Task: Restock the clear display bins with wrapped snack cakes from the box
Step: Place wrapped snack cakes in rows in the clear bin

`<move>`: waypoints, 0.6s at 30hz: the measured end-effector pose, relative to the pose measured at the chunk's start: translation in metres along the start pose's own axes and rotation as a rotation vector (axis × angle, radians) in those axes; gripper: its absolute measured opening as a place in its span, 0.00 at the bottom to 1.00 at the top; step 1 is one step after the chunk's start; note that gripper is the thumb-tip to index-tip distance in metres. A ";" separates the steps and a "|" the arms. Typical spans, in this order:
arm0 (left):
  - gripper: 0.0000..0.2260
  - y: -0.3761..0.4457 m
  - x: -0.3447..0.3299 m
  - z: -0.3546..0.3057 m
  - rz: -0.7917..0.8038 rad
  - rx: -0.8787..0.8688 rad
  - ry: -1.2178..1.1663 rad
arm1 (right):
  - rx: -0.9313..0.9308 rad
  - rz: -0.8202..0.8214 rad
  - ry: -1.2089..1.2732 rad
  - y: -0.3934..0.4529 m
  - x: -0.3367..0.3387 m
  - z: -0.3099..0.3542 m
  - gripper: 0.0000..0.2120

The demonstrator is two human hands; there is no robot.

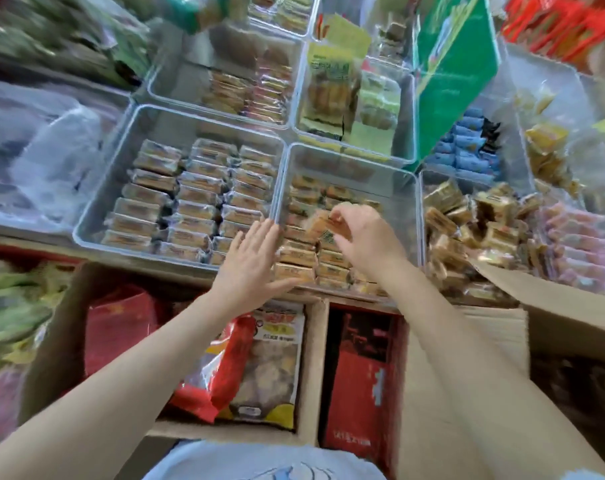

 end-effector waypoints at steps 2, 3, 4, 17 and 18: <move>0.47 0.000 -0.018 0.008 0.020 -0.013 0.174 | -0.036 0.044 -0.051 0.024 -0.020 -0.003 0.18; 0.47 0.001 -0.021 0.011 0.002 -0.020 0.195 | -0.039 0.087 -0.068 0.034 -0.032 -0.002 0.20; 0.46 0.002 -0.022 0.012 -0.009 -0.027 0.187 | -0.033 0.143 -0.079 0.042 -0.046 -0.001 0.21; 0.47 0.008 -0.027 0.013 -0.028 -0.050 0.214 | -0.288 0.496 0.220 0.018 -0.117 -0.004 0.33; 0.47 0.008 -0.027 0.012 -0.035 -0.050 0.221 | -0.294 0.503 0.289 0.015 -0.119 -0.003 0.34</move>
Point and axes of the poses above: each hand's wrist, its own y-axis towards the middle knuckle, its own x-axis out of the back of the hand, z = x × y, the point moved 8 cm from there along y, towards the middle knuckle, and after that the axes turned 11 degrees about z, right-handed, at the moved point
